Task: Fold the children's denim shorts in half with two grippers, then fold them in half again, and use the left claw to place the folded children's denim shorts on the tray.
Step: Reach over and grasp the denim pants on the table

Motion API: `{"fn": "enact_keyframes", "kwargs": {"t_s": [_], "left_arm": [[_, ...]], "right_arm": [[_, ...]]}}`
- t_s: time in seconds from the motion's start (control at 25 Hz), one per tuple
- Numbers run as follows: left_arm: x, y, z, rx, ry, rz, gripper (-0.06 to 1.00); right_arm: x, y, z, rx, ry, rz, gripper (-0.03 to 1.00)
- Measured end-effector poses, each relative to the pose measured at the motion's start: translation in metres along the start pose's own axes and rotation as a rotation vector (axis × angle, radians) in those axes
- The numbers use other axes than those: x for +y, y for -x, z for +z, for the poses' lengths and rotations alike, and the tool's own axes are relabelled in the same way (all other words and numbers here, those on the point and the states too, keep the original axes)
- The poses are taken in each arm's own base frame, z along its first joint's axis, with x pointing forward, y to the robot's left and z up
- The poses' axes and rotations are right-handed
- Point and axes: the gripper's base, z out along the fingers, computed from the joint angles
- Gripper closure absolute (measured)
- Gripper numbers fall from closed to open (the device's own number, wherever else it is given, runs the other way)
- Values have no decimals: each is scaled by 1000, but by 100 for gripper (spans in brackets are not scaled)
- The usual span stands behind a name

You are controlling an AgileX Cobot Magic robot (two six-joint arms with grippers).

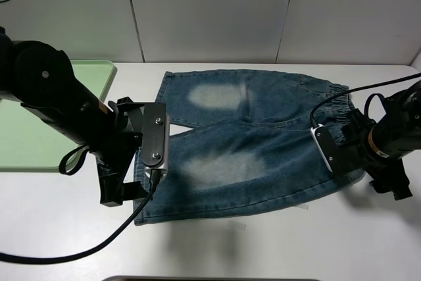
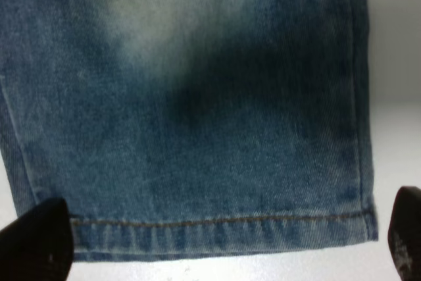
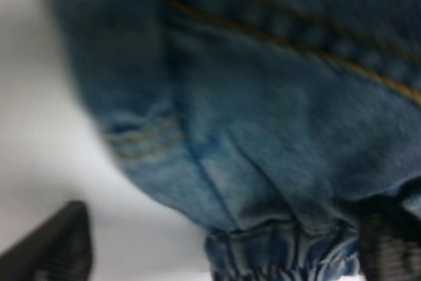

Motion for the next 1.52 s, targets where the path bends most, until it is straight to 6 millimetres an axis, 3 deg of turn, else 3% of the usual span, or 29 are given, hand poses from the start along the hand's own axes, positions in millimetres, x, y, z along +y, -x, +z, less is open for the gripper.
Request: {"fn": "enact_keyframes", "kwargs": {"t_s": [0.12,0.24,0.28,0.48,0.8,1.0,1.28,1.52], "left_arm": [[0,0,0,-1,2,9,-1],[0,0,0,-1,2,10,-1],[0,0,0,-1,1,10,-1],[-6,-6,4,17,-20,26,-1],[-29,-29,41,124,-159,86,0],[-36,-18,45,97,-151,90,1],[-65,9,46,51,-189,260,2],[-66,9,53,52,-177,269,3]], "right_arm": [[-1,-6,5,-15,1,41,60],[0,-12,8,-35,4,83,91],[0,-13,9,-41,1,90,96],[0,-14,9,-43,0,91,96],[0,-14,9,-43,0,91,96],[0,-14,9,-41,1,92,96],[1,-15,9,-37,4,98,96],[1,-16,9,-28,12,119,96]]}}
